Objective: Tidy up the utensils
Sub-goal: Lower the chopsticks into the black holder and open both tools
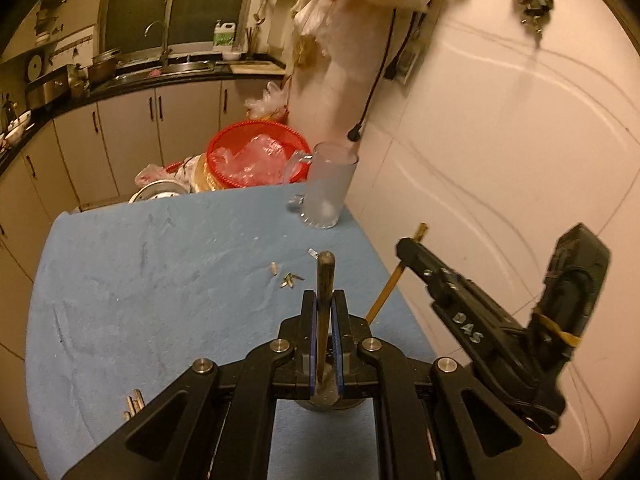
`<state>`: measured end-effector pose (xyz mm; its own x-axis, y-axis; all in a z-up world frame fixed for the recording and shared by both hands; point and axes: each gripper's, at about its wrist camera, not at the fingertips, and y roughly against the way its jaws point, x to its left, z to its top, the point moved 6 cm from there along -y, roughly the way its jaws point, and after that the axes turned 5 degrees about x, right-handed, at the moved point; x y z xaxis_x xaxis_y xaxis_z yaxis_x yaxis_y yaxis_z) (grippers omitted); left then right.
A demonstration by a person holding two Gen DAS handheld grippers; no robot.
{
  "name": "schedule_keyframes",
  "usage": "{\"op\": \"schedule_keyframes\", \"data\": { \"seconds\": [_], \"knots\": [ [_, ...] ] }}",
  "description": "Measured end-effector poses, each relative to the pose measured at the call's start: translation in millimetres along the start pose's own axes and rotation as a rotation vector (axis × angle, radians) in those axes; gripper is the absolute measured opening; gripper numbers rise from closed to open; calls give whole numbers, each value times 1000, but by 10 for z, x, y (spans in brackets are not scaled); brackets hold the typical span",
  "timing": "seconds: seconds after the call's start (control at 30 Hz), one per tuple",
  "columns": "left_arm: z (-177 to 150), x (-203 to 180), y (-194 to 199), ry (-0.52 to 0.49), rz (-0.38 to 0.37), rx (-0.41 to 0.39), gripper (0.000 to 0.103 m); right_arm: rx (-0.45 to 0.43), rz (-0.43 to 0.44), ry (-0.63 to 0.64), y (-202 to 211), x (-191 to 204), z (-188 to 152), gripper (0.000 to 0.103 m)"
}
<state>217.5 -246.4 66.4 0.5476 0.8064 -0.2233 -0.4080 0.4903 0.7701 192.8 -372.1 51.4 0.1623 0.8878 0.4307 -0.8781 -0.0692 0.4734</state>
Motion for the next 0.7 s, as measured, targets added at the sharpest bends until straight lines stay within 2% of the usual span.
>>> {"op": "schedule_keyframes", "data": {
  "seconds": [0.07,0.13,0.2,0.23,0.47,0.53,0.57,0.6,0.7],
  "knots": [
    [-4,-3,1,-1,2,3,7,6,1,-3,17,-11,-17,11],
    [-10,0,30,-6,11,-4,11,6,2,-3,63,-15,-18,15],
    [-6,11,71,1,11,-13,25,3,2,-3,117,-19,-17,21],
    [-8,16,93,3,10,-19,27,-2,1,-5,156,-21,-8,22],
    [-90,95,410,9,30,-79,30,-63,24,-7,593,46,2,22],
    [-165,173,590,15,53,-119,39,-84,31,12,760,124,-35,22],
    [-197,209,664,20,61,-135,49,-92,36,24,836,162,-60,22],
    [-255,264,765,26,76,-159,52,-102,43,40,921,216,-100,22],
    [-454,462,1017,37,155,-213,54,-109,62,78,1088,381,-245,22]
  ]
}}
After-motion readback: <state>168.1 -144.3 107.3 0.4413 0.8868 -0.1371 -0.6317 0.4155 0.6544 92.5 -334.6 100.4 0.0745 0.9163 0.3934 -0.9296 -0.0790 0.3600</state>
